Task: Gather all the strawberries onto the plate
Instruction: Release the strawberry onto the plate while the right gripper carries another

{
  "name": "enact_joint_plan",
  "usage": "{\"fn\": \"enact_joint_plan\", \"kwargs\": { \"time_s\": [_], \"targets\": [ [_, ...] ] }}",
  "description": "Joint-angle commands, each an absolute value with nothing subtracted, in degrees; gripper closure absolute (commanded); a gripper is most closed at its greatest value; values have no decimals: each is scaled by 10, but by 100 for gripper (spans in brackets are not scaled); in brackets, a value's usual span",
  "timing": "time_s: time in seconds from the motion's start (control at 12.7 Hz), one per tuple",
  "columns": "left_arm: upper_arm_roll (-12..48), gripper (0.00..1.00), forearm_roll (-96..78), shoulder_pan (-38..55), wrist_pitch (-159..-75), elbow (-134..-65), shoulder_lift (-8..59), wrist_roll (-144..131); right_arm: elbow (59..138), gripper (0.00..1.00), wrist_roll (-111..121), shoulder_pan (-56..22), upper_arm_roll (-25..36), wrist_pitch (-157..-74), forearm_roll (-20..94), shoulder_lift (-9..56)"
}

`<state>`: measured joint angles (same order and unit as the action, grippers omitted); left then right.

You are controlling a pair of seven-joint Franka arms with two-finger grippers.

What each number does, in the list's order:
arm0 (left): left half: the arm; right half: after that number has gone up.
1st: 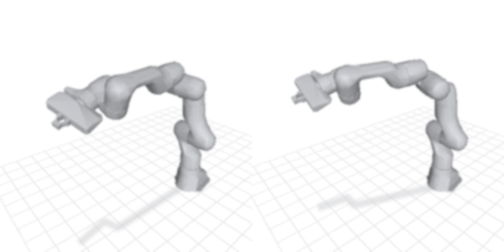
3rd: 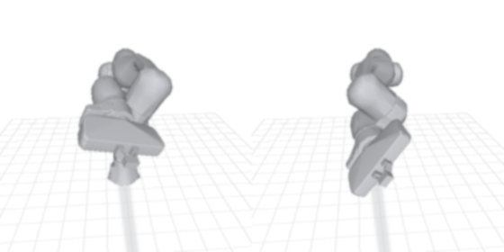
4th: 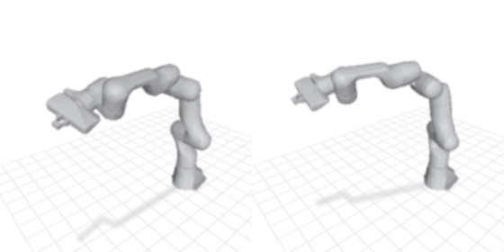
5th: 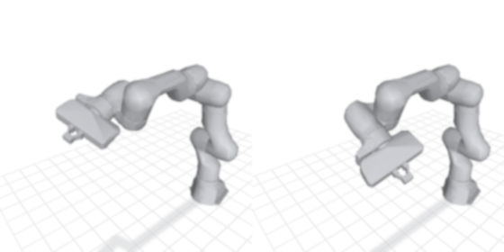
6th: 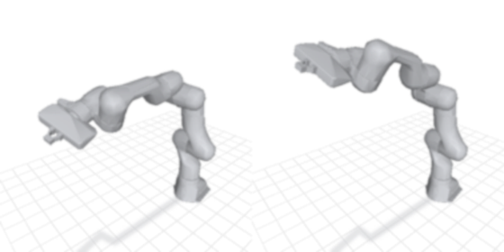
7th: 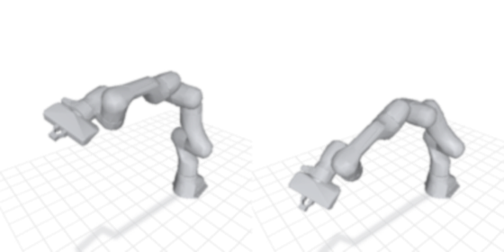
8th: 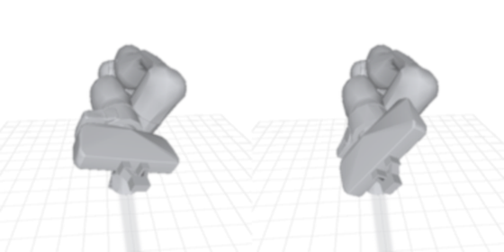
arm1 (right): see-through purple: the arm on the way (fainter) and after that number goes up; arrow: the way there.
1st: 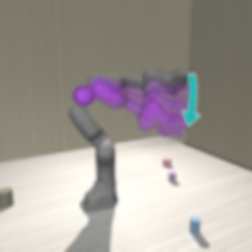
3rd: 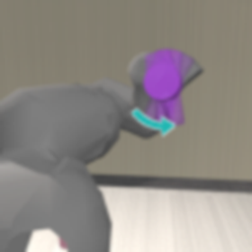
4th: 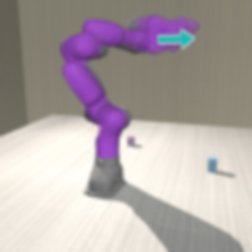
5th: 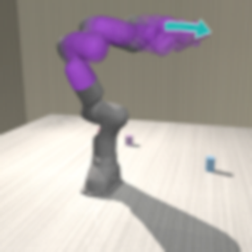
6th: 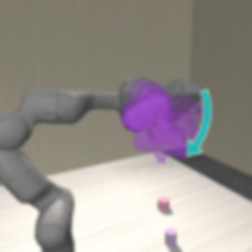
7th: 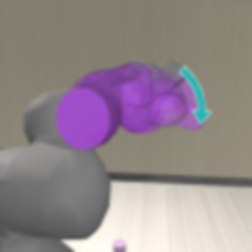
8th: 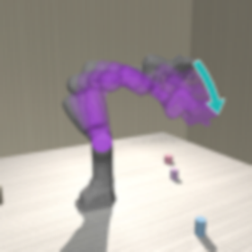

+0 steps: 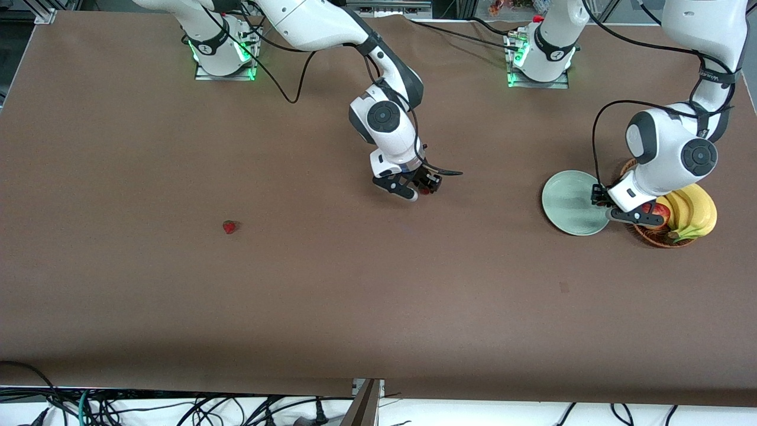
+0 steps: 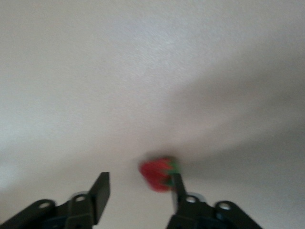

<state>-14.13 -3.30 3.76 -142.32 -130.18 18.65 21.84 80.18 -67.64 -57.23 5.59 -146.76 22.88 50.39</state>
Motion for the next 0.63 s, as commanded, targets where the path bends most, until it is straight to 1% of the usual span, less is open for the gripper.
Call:
{"fn": "enact_joint_plan", "kwargs": {
  "time_s": [0.0, 0.24, 0.32, 0.39, 0.47, 0.55],
  "targets": [
    [-142, 0, -50, 41, -1411, -1297, 171, 242, 790, 7, -673, -563, 79, -1399, 232, 479],
    [-137, 0, -51, 46, -1362, -1277, 130, 221, 790, 7, -586, -553, 129, -1258, 236, 433],
    [-117, 0, -51, 47, -1334, -1264, 118, 186, 794, 7, -538, -547, 149, -1211, 235, 418],
    [-81, 0, -51, 47, -1312, -1251, 110, 132, 796, 7, -487, -547, 177, -1158, 235, 407],
    [-46, 0, -51, 47, -1301, -1239, 106, 71, 802, 7, -428, -547, 210, -1108, 235, 398],
    [-4, 0, -50, 47, -1298, -1226, 107, 2, 814, 7, -357, -547, 241, -1074, 235, 388]
  ]
}}
